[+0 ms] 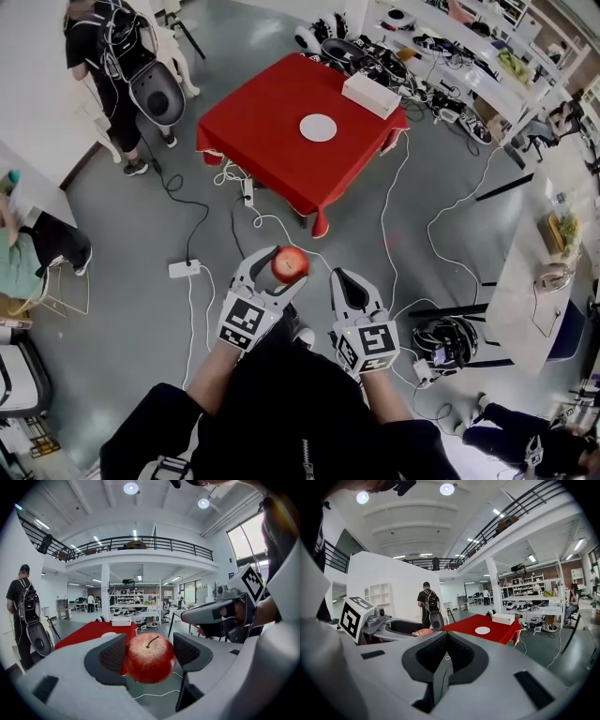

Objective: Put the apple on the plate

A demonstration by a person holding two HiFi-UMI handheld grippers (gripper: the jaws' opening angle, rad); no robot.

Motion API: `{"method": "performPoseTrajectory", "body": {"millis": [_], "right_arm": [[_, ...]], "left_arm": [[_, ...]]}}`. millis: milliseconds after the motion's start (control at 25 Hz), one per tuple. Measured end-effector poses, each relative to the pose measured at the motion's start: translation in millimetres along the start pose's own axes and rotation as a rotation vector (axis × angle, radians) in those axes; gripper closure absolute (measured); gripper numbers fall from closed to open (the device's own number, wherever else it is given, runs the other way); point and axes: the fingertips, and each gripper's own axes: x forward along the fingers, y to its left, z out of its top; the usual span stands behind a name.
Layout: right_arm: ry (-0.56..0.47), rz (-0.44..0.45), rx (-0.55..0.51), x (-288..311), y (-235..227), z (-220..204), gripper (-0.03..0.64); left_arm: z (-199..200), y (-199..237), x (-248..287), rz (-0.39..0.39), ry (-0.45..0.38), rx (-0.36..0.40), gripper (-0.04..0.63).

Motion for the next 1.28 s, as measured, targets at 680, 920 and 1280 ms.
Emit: {"method": "performPoseTrajectory", "body": {"millis": [680,920,1280], "right_arm": [[0.035,-0.073,0.015,105,-66,38,0.606],[0.042,-0.097,0.029,157,-79,51,0.606],[0.061,-0.131,0.052,215,-94,57,0.606]], "left_arm": [[22,93,99,-0.087,0.005,-0.010,0.281],[27,140,124,-0.111,0.010,-0.009,0.281],[23,200,149,-0.132,0.026,-0.005,0.281]]}}
